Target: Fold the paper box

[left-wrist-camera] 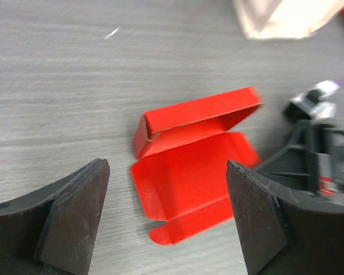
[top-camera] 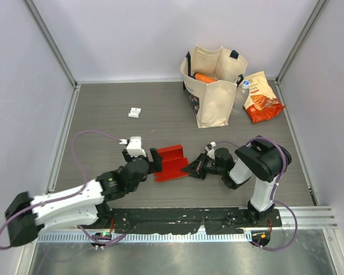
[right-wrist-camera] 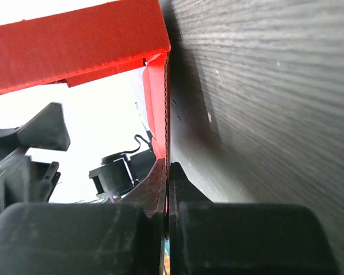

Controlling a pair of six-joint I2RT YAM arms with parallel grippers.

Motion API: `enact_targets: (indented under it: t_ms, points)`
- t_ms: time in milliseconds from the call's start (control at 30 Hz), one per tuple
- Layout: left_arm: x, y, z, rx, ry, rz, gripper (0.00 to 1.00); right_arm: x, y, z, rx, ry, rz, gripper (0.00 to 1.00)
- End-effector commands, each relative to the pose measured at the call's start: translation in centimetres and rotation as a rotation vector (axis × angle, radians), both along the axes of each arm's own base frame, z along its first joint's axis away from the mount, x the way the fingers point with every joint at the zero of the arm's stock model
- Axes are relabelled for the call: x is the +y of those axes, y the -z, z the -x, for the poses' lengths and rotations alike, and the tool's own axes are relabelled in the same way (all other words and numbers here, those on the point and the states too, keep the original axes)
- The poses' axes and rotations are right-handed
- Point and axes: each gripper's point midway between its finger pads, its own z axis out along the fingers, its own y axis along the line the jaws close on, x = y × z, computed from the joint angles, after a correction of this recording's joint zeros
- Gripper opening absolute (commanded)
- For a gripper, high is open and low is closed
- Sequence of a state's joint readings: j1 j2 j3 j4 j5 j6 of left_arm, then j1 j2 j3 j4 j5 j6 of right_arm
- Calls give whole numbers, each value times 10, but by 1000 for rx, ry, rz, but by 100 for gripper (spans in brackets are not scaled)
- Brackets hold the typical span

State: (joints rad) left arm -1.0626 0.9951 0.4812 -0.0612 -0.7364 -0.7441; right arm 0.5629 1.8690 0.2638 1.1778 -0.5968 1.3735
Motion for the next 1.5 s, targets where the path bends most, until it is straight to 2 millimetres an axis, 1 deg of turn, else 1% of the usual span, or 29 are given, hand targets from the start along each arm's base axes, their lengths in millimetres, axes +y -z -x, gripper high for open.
enact_targets:
  t_ms: [0, 33, 67, 133, 167, 300, 400, 500, 533, 600, 667, 700, 767, 800, 833, 867, 900, 933, 967, 1000, 1033, 1100, 1133, 1200, 1233, 1267, 1300, 1333, 1467]
  points:
    - [15, -33, 26, 5, 117, 82, 85, -2, -12, -6, 84, 42, 15, 0]
    - [14, -45, 29, -5, 141, 106, 82, 0, -15, -11, 85, 40, 27, 0]
    - [14, -57, 32, -23, 171, 128, 81, -3, -2, -5, 150, 33, 88, 0]
    - [17, -69, 32, -24, 181, 106, 80, -1, -9, -11, 112, 2, 133, 0]
    - [22, -70, 28, -20, 149, 86, 78, -5, -2, -8, 144, -2, 173, 0]
    - [29, -45, 18, 44, 52, 30, 66, -8, -6, -15, 122, 11, 186, 0]
    - [24, -7, 14, 81, 37, 2, 58, -10, -6, -13, 132, 33, 173, 1]
    - [17, 7, -3, 59, 18, 20, 60, -12, -2, -14, 117, 38, 185, 0]
    - [14, 21, -7, 83, 22, -12, 61, -14, 1, -14, 104, 37, 200, 1]
    - [6, 19, -22, 71, 17, 13, 63, -17, 6, -11, 97, 39, 217, 2]
    - [1, 29, -29, 73, 41, -24, 63, -20, 9, -10, 70, 36, 236, 4]
    - [-7, 23, -35, 38, 56, 4, 62, -21, 9, -9, 53, 25, 241, 9]
    - [-11, 28, -40, 25, 74, -29, 59, -25, 15, -6, -29, -24, 292, 18]
    - [-13, 27, -43, 20, 79, -37, 57, -27, 9, -9, -87, -37, 311, 34]
    - [-14, 29, -43, 23, 84, -48, 56, -37, 20, -1, -74, -73, 396, 40]
    - [-16, 32, -43, 28, 92, -58, 55, -47, 24, -6, -114, -62, 477, 44]
    - [-17, 32, -44, 26, 100, -60, 54, -51, 7, -17, -249, -83, 528, 52]
    - [-19, 34, -42, 34, 116, -58, 54, -64, 12, -10, -234, -104, 603, 54]
    - [-20, 32, -43, 31, 118, -50, 53, -76, 8, -21, -277, -70, 686, 56]
    - [-21, 34, -41, 34, 123, -46, 52, -80, -9, -30, -374, -91, 727, 59]
    - [-21, 34, -41, 33, 122, -45, 51, -85, -12, -29, -387, -108, 766, 60]
    - [-18, 35, -41, 32, 114, -45, 50, -90, -26, -43, -497, -107, 832, 60]
    - [-18, 35, -40, 27, 114, -40, 50, -86, -39, -55, -584, -73, 825, 61]
    - [-17, 36, -38, 19, 119, -31, 49, -80, -45, -63, -681, -45, 838, 61]
    - [-17, 36, -38, 18, 122, -24, 48, -69, -61, -72, -789, -16, 813, 60]
    - [-18, 36, -38, 15, 126, -18, 47, -67, -66, -75, -845, 17, 829, 60]
    - [-18, 38, -36, 23, 132, -20, 45, -56, -65, -67, -902, -10, 826, 59]
    - [-18, 39, -35, 27, 132, -21, 45, -48, -77, -71, -979, 14, 817, 58]
    - [-13, 43, -31, 40, 129, -25, 44, -37, -78, -70, -1061, 45, 813, 57]
